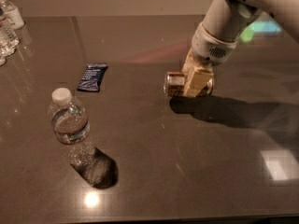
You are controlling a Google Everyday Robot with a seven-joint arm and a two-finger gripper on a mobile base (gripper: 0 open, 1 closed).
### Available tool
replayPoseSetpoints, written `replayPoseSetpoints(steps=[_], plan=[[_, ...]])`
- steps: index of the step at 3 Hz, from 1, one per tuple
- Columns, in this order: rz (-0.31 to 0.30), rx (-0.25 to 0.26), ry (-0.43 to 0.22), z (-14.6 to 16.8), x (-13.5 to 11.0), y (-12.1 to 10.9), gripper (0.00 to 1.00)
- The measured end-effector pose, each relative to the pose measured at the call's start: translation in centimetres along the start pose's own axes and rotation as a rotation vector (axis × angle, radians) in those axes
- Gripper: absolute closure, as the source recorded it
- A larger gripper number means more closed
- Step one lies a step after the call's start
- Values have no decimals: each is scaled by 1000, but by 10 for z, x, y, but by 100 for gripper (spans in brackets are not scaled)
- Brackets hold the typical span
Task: Pick orange can
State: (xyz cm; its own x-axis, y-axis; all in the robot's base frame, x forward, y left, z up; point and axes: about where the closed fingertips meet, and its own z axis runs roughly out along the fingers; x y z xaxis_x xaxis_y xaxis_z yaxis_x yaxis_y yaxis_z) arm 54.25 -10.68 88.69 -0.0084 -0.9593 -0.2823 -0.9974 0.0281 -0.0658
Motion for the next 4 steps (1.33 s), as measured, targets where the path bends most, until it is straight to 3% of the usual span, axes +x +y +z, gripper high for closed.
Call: replayPoseSetpoints(steps=[1, 2, 3, 4], plan=[[-28, 30, -21, -38, -13, 7, 100], [-67, 78, -44, -79, -28, 12, 100], [-100, 132, -67, -104, -42, 8, 100], [-100, 134, -68, -104, -43, 7, 100]])
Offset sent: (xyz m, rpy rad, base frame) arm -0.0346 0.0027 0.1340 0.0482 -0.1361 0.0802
